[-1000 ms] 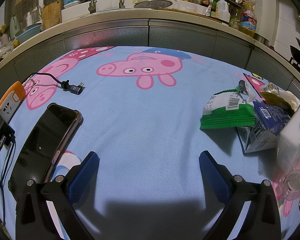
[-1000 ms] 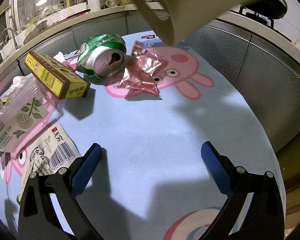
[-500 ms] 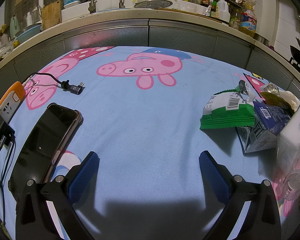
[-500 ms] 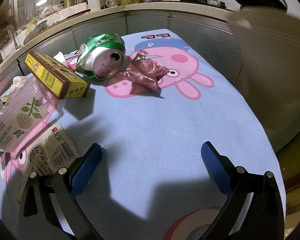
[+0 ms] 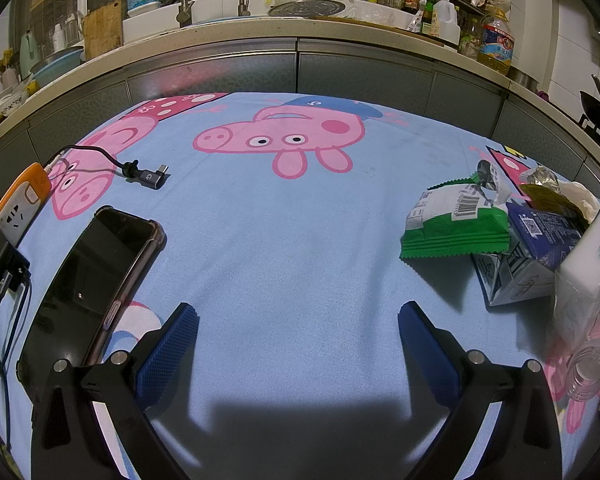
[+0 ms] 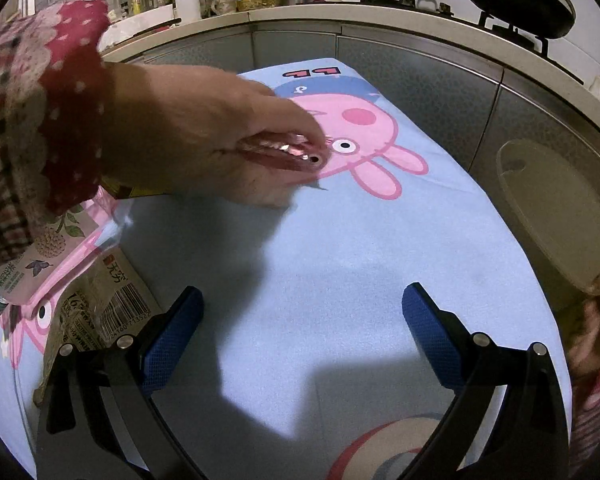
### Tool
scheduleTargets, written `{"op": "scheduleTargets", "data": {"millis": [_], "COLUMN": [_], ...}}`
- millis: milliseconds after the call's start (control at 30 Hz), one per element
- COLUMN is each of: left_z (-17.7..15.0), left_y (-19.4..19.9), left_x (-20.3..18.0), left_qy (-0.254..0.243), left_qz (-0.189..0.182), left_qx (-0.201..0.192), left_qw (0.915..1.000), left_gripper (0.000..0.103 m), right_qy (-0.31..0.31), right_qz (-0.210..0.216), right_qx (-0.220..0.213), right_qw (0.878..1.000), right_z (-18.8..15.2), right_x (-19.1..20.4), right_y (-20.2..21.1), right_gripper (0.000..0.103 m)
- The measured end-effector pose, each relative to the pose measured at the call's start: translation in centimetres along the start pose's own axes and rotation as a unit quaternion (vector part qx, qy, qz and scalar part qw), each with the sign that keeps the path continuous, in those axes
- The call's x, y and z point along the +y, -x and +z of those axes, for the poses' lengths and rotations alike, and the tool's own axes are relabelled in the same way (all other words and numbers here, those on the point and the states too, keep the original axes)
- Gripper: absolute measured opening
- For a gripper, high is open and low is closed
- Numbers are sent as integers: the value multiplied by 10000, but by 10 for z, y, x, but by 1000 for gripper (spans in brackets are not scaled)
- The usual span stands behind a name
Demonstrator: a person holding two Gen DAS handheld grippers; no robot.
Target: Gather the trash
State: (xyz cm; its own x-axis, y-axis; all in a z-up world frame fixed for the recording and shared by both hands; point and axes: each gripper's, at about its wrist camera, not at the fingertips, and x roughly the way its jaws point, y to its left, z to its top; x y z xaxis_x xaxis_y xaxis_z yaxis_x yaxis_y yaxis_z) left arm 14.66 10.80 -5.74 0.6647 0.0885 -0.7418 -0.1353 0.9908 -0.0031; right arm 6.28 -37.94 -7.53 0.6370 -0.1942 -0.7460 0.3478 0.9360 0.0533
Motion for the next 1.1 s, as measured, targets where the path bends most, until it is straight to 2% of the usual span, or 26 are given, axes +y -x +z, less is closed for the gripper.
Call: {"op": "scheduleTargets", "data": {"millis": [1100], "left_z": [-1], "left_y": [0], "left_x": [0], "left_qy": [5], "left_qz": [9], "left_qx": [-6], "left_qw": [10000], "left_gripper": [101], "right_qy": [17], "right_qz": [-3], "right_qx": [-13], "right_qw": [10000], "right_z": [-1], "right_x": [0], "right_y": [-2], "right_gripper": [98]}}
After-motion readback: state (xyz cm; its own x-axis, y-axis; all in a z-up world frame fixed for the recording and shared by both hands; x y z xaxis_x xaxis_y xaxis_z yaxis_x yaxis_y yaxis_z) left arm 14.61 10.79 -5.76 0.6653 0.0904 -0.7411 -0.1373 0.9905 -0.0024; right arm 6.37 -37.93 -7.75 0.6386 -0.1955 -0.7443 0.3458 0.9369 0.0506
